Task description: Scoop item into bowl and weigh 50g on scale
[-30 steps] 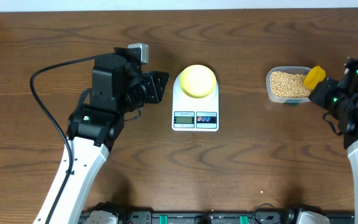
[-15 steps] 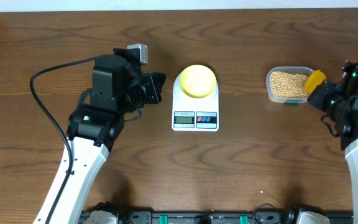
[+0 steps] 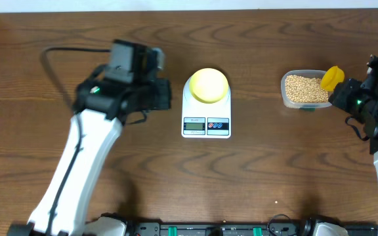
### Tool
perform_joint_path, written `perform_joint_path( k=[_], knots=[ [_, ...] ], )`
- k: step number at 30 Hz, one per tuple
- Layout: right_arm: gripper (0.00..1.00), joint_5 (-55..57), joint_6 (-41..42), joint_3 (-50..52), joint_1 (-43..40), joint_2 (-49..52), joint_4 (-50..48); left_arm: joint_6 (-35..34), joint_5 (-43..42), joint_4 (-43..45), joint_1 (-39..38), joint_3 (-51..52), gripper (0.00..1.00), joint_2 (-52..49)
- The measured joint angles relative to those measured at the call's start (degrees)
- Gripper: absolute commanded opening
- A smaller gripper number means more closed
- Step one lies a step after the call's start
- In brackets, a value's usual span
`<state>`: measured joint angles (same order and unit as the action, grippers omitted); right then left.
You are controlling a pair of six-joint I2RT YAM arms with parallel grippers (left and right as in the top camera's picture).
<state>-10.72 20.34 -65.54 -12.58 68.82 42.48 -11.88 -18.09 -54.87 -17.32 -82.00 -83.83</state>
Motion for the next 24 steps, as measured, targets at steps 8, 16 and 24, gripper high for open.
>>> perform_joint_path(
  k=[8,16,24],
  knots=[
    [0.01,0.0,0.0,0.0,0.0,0.6,0.4,6.8,0.0,-0.3,-7.4,0.1,0.07,-8.8],
    [0.01,0.0,0.0,0.0,0.0,4.2,1.0,13.3,-0.2,-5.2,-8.6,2.6,0.07,-6.3],
    [0.01,0.0,-0.5,0.0,0.0,5.6,1.1,14.8,-0.2,7.9,-8.6,10.0,0.07,-3.2]
  ],
)
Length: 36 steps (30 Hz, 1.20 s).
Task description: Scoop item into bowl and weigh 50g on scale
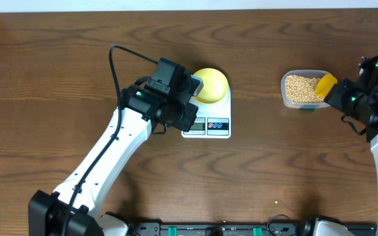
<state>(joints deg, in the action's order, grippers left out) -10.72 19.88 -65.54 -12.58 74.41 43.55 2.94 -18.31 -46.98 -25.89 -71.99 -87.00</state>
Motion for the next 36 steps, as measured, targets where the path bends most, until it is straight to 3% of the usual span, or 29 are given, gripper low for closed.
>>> perform_joint_path(
  k=[10,14,22,36],
  knots=[
    [0.01,0.0,-0.9,0.0,0.0,0.0,-0.6,2.4,1.0,5.5,-7.1,3.5,0.07,-2.3],
    [0.01,0.0,-0.9,0.0,0.0,0.2,-0.6,3.4,5.7,7.0,-10.4,5.2,0.07,-4.2],
    [0.01,0.0,-1.3,0.0,0.0,0.2,-0.7,3.5,8.9,15.8,-10.6,8.5,0.07,-9.1],
    [0.01,0.0,-1.6,0.0,0.0,0.2,-0.7,4.6,9.7,23.1,-10.6,9.0,0.07,-14.9]
  ],
)
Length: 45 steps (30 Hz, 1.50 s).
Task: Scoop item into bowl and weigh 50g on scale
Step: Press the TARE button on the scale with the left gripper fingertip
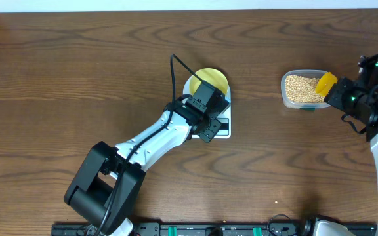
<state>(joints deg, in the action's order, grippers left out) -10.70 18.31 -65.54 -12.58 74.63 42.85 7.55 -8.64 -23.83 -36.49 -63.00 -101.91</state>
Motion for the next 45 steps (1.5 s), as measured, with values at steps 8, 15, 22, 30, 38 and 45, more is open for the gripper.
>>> perform_joint_path(
  k=[8,15,22,30,38,45],
  knots=[
    [0.01,0.0,-0.2,0.0,0.0,0.0,0.0,0.0,0.0,2.4,0.0,0.0,0.07,0.0],
    [0.01,0.0,-0.2,0.0,0.0,0.0,0.0,0.0,0.0,3.5,0.0,0.3,0.07,0.0],
    [0.01,0.0,-0.2,0.0,0.0,0.0,0.0,0.0,0.0,4.3,0.0,1.7,0.07,-0.1],
    [0.01,0.0,-0.2,0.0,0.0,0.0,0.0,0.0,0.0,5.2,0.0,1.7,0.07,-0.1],
    [0.01,0.0,-0.2,0.0,0.0,0.0,0.0,0.0,0.0,5.9,0.0,1.7,0.07,-2.9],
    [0.01,0.0,-0.2,0.0,0.0,0.0,0.0,0.0,0.0,6.3,0.0,1.7,0.07,-2.9]
  ],
)
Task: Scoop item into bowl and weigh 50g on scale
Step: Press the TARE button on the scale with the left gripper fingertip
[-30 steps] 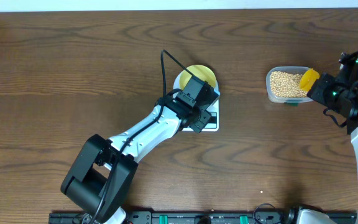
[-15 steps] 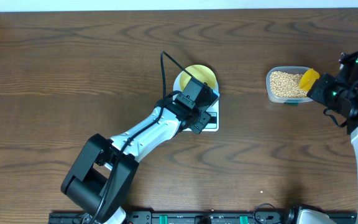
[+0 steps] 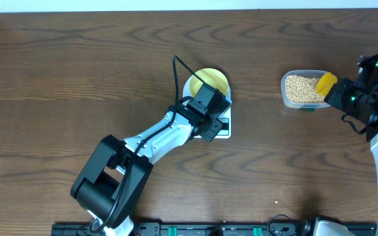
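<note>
A yellow bowl (image 3: pixel 210 79) sits on the white scale (image 3: pixel 224 132) at the table's middle. My left gripper (image 3: pixel 210 118) hangs over the scale's front panel with the display and buttons. Its fingers are hidden under the wrist, so its state does not show. At the right, a clear container (image 3: pixel 299 89) holds pale grains. My right gripper (image 3: pixel 333 88) is shut on a yellow scoop (image 3: pixel 325 82), which dips into the container's right side.
The left arm's cable (image 3: pixel 176 72) loops up beside the bowl's left edge. The left arm (image 3: pixel 143 147) stretches diagonally from the front left to the scale. Brown wooden table (image 3: pixel 77 78) lies all around.
My left gripper stays over the scale's front panel, and the arm's elbow has shifted slightly to the right. The right arm, scoop and bowl have not moved.
My left gripper was first left of the scale, with the scoop held at the container's right rim. Then the left gripper was at the scale's left edge and the scoop dipped into the grains. Later the left gripper covered the scale's panel, where it remains.
</note>
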### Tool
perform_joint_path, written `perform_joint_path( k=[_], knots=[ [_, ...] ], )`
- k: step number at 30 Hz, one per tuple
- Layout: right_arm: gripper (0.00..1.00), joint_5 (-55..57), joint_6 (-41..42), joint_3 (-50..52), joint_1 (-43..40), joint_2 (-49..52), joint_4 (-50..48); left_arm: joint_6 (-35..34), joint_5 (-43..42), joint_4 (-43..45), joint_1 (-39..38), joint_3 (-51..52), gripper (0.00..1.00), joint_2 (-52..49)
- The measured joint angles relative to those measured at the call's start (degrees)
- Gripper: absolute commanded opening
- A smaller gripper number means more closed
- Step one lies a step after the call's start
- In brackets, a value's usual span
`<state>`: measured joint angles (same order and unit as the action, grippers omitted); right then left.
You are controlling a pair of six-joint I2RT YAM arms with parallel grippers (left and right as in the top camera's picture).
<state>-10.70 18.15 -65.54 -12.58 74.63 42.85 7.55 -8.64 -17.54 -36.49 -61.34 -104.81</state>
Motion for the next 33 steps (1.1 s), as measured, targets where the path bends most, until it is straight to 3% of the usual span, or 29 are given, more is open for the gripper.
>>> perform_joint_path(
  k=[33],
  knots=[
    [0.01,0.0,0.0,0.0,0.0,0.0,0.0,0.0,1.3,-0.3,-0.3,0.0,0.07,-0.4]
  ],
)
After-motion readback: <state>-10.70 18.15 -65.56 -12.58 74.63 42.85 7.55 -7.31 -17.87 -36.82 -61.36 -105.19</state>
